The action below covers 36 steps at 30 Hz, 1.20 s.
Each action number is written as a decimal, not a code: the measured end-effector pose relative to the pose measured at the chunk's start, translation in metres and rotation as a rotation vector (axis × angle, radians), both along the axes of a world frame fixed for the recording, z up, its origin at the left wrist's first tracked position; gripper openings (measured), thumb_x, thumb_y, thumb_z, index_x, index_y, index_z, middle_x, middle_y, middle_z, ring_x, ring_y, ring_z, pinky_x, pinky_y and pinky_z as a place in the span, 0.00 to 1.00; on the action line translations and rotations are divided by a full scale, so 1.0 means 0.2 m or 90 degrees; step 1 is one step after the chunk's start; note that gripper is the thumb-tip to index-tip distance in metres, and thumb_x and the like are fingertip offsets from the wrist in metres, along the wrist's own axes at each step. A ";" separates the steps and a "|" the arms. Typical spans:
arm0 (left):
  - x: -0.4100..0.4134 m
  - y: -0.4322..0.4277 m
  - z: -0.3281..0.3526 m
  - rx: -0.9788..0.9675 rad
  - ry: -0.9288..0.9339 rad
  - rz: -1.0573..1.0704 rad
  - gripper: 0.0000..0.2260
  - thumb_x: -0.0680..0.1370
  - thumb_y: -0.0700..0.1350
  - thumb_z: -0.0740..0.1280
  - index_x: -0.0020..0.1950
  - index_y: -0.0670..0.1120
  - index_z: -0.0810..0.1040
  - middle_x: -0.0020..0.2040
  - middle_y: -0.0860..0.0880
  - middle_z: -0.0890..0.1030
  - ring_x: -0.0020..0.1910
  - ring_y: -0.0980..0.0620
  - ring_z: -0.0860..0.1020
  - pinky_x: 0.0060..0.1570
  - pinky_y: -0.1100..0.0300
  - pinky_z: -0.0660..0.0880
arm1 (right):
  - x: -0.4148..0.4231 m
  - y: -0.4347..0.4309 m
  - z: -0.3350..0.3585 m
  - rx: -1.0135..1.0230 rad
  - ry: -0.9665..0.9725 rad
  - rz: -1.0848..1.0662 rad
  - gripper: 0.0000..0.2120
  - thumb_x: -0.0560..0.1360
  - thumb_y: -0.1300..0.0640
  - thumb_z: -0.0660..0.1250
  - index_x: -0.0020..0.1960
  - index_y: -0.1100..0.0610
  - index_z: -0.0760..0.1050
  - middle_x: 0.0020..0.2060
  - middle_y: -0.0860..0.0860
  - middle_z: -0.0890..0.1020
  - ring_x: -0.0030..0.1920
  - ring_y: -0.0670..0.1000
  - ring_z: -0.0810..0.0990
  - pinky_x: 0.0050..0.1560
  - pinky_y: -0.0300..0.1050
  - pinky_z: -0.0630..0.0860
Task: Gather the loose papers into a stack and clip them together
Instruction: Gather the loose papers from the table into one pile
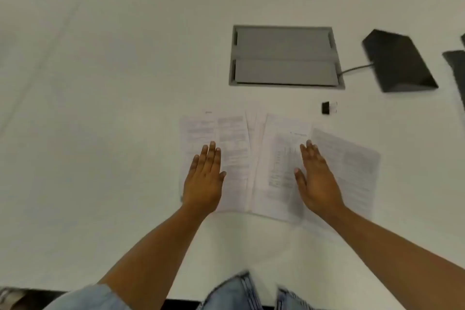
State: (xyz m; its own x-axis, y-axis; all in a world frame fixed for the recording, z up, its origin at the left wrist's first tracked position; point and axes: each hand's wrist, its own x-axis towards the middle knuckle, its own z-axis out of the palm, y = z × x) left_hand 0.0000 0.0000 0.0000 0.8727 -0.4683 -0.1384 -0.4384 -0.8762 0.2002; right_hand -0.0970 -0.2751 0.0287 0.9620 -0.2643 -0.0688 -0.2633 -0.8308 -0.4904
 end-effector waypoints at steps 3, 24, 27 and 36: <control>-0.07 0.02 -0.07 0.004 0.058 0.004 0.27 0.84 0.55 0.44 0.77 0.48 0.33 0.80 0.50 0.36 0.78 0.52 0.35 0.75 0.56 0.35 | -0.10 0.03 -0.10 -0.044 0.079 0.034 0.32 0.82 0.49 0.57 0.80 0.59 0.48 0.80 0.55 0.51 0.80 0.54 0.49 0.78 0.52 0.50; -0.29 -0.47 0.16 -0.267 0.221 0.126 0.17 0.81 0.51 0.64 0.66 0.44 0.76 0.61 0.47 0.80 0.58 0.47 0.79 0.58 0.50 0.76 | -0.29 -0.10 -0.15 0.002 0.270 -0.147 0.44 0.74 0.43 0.67 0.80 0.55 0.46 0.81 0.55 0.46 0.80 0.58 0.44 0.78 0.55 0.47; -0.36 -0.61 0.15 -0.281 0.354 0.139 0.23 0.80 0.54 0.65 0.72 0.45 0.70 0.67 0.47 0.76 0.62 0.48 0.77 0.63 0.52 0.75 | -0.33 -0.08 -0.15 0.047 0.284 -0.125 0.44 0.75 0.44 0.66 0.80 0.55 0.43 0.81 0.53 0.43 0.79 0.56 0.41 0.77 0.49 0.44; -0.41 -0.73 0.10 -0.324 0.444 0.314 0.27 0.77 0.47 0.71 0.73 0.45 0.66 0.63 0.49 0.76 0.57 0.52 0.77 0.57 0.61 0.75 | -0.43 -0.02 -0.12 0.119 0.209 -0.094 0.39 0.76 0.46 0.67 0.80 0.52 0.51 0.80 0.47 0.50 0.79 0.47 0.49 0.73 0.36 0.45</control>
